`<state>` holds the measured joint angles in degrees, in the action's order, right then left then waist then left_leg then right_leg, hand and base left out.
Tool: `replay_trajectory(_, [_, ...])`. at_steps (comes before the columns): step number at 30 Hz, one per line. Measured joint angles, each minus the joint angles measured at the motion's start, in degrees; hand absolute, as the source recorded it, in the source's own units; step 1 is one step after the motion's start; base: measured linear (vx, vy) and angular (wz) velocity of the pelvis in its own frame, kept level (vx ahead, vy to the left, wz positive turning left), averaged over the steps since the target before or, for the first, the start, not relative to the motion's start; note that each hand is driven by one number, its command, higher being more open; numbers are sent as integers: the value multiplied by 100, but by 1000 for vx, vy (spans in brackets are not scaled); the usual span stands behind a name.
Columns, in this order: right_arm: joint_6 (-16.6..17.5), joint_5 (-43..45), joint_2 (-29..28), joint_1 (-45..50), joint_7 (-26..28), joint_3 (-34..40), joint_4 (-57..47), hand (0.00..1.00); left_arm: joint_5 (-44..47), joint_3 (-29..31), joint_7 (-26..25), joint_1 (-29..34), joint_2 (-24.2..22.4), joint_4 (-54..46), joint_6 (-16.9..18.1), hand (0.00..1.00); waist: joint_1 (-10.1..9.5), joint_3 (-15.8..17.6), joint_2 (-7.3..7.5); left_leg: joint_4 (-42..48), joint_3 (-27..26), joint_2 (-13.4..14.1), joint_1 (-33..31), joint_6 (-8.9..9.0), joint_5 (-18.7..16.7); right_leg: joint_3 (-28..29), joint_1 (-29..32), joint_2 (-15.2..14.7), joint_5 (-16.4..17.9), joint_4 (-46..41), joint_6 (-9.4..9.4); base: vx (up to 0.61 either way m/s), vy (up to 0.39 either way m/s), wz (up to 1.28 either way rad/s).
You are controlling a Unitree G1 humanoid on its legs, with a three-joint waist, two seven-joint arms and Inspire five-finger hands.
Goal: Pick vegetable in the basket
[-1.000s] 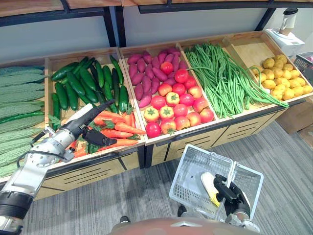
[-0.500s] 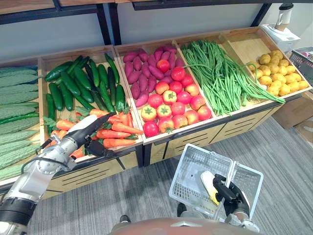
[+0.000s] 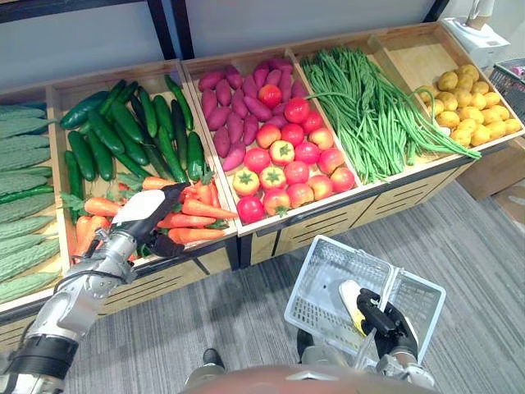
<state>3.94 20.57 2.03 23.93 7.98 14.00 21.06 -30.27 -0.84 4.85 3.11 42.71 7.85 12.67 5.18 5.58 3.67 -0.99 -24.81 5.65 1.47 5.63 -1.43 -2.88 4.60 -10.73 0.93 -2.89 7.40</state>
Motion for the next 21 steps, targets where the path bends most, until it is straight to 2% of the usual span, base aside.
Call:
replay_trajectory(12, [14, 5, 1, -14, -32, -36, -174, 0, -195, 0, -162, -172, -11, 27, -1, 100, 10, 237, -44, 143, -7, 14, -113, -7, -91, 11, 65, -11, 0, -6, 0, 0, 0, 0])
replay_trajectory(21, [31, 10, 105, -109, -99, -124, -255, 0, -191, 40, -225, -443, 65, 58, 152, 100, -32, 378, -109, 499, 0, 94, -517, -12, -235, 36, 371, -6, -4, -107, -6, 0, 0, 0])
